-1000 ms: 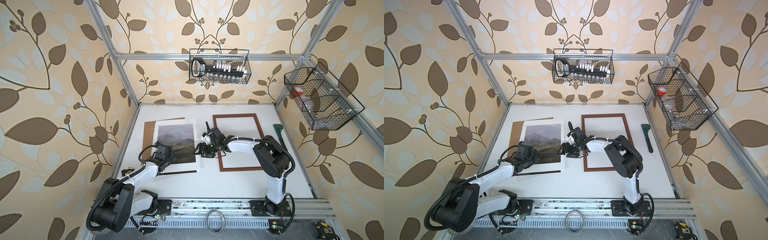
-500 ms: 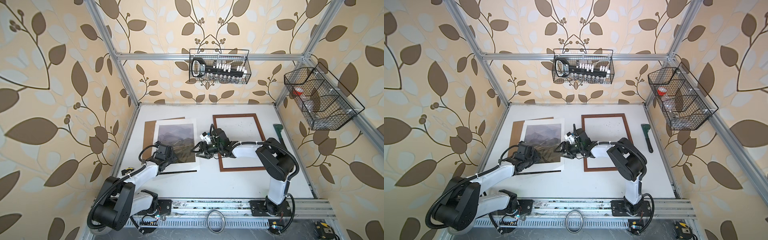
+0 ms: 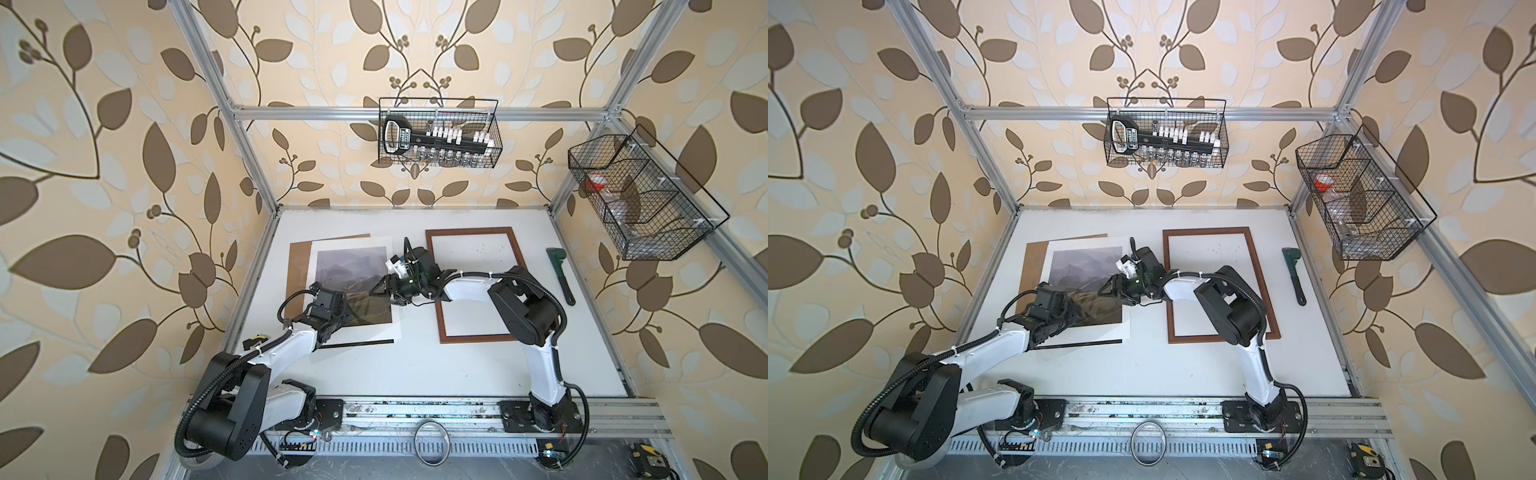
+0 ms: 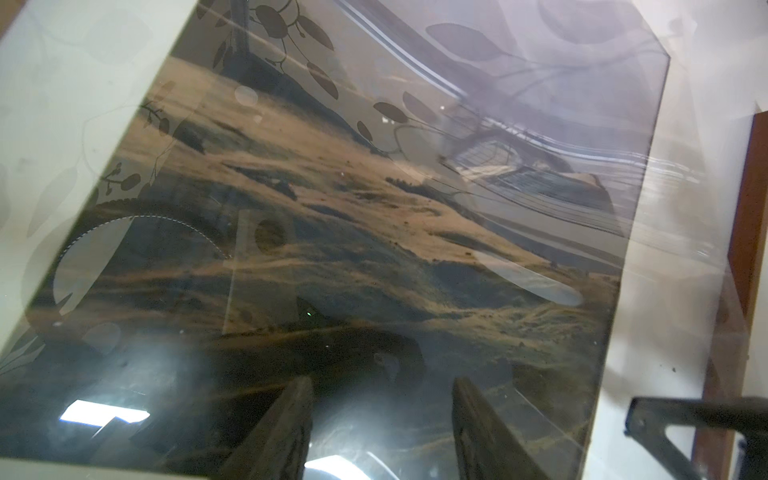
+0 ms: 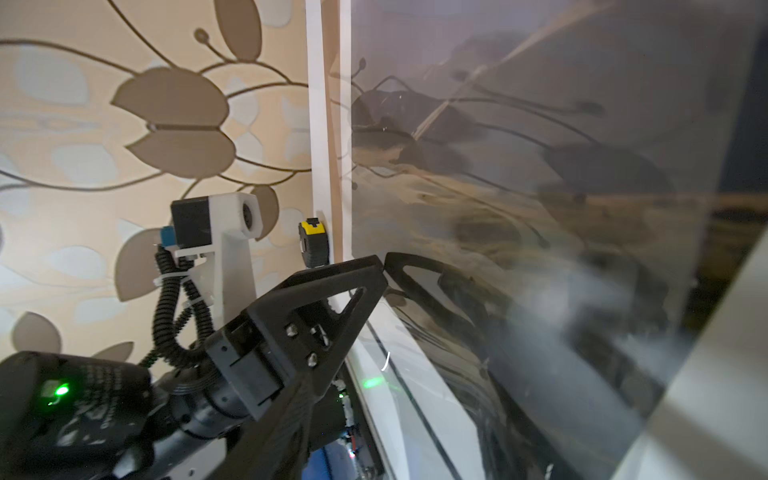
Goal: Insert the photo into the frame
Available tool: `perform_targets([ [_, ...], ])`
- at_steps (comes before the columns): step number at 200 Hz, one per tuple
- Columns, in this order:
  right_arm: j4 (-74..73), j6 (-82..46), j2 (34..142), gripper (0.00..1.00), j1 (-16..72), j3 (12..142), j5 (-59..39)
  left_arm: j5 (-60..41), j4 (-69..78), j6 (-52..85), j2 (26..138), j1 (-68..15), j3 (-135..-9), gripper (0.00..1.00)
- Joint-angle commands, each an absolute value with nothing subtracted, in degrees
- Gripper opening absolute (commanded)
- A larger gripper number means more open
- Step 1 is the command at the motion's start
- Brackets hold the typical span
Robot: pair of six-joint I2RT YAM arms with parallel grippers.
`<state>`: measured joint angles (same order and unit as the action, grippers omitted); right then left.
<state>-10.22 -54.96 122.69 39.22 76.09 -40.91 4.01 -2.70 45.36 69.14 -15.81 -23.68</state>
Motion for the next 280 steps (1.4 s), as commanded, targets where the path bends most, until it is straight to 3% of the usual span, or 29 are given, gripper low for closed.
perform_targets([
  [1, -4.22, -50.87, 125.87, 0.51, 39.68, 79.85, -39.20, 3.82, -6.23, 46.23, 70.40, -16.26, -22.85, 0.55],
  [20, -3.88, -50.04, 126.60, 0.41, 39.90, 80.82, -39.11, 4.01, -6.32, 46.12, 70.14, -16.26, -22.76, 0.55],
  [67, 2.50, -43.66, 122.77, 0.00, 40.27, 82.81, -36.85, 4.63, -12.17, 44.80, 64.37, -16.26, -26.39, 0.57],
  [104, 18.43, -32.20, 113.50, 0.00, 40.77, 89.61, -28.84, 7.77, -24.15, 42.45, 55.51, -16.26, -35.20, 0.61],
  [131, 26.20, -27.11, 104.78, 0.00, 39.76, 91.49, -29.27, 8.39, -31.72, 40.56, 51.79, -16.26, -43.18, 0.68],
  [194, 53.33, -18.11, 79.55, 0.00, 31.77, 91.12, -13.58, 8.73, -45.40, 35.91, 52.26, -16.50, -60.51, 0.72],
  [228, 69.21, -15.28, 75.00, 0.00, 27.75, 99.03, 6.33, 4.92, -42.61, 36.63, 58.64, -20.44, -60.39, 0.73],
  [280, 79.44, -14.34, 76.10, 0.00, 24.79, 110.64, 24.61, 7.14, -32.66, 41.79, 78.95, -38.21, -65.76, 0.74],
])
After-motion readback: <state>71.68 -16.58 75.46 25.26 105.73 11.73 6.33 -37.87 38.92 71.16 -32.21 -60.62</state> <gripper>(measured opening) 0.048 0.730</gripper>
